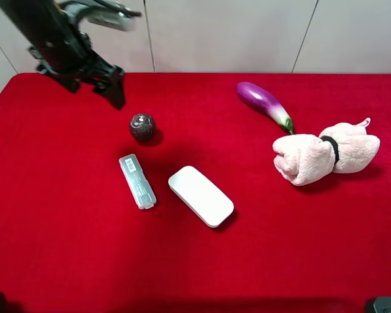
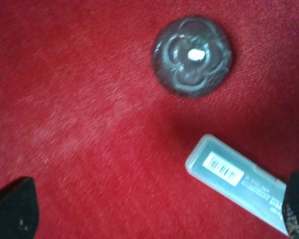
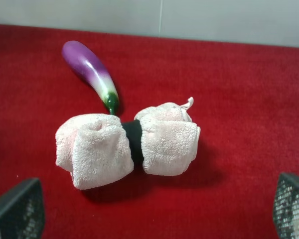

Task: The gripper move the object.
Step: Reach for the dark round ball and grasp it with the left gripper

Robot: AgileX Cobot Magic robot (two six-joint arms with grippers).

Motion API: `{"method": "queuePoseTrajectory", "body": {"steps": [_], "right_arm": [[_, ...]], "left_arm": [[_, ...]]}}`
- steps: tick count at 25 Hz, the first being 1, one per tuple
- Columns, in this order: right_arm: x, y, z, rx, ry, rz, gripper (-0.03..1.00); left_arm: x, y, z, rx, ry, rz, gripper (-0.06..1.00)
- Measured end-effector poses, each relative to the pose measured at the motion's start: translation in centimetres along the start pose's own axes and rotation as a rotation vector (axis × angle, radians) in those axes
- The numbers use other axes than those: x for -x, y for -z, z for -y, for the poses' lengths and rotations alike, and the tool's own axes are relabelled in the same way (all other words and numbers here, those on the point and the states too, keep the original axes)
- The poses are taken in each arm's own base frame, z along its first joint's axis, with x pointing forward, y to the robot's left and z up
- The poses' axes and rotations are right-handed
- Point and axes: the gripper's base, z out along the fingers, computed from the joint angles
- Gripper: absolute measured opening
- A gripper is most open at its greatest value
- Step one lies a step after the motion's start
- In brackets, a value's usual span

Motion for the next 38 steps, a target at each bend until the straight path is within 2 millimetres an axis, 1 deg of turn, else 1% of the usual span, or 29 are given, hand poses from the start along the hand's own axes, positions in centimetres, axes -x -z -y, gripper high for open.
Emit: {"method": "queuePoseTrajectory", "body": {"steps": [5,9,18,21,25,31,33,38], "right_arm": [[0.0,0.0,0.0,0.0,0.0,0.0,0.69],[0.0,0.0,0.0,0.0,0.0,0.0,0.69],[0.0,0.0,0.0,0.0,0.0,0.0,0.69],[0.0,0.0,0.0,0.0,0.0,0.0,0.69],[0.0,0.0,0.0,0.0,0.0,0.0,0.69],[0.0,0.0,0.0,0.0,0.0,0.0,0.69],[0.0,0.0,0.0,0.0,0.0,0.0,0.69],[0.0,0.0,0.0,0.0,0.0,0.0,0.69]], "left_arm": [[0.9,-2.7,1.1,-0.015,-0.042,-0.028,0.97],[1.3,-4.9,1.5,-0.02,-0.062,-0.039,0.97],[1.4,-9.4,2.5,-0.017,-0.099,-0.04,0.97],[1.3,-10.7,2.7,-0.016,-0.107,-0.039,0.97],[1.2,-11.9,2.6,-0.013,-0.108,-0.039,0.97],[1.1,-13.1,2.6,-0.008,-0.11,-0.027,0.96],[1.1,-13.4,2.6,-0.007,-0.109,-0.025,0.92],[1.1,-13.4,2.6,-0.007,-0.109,-0.023,0.76]]}}
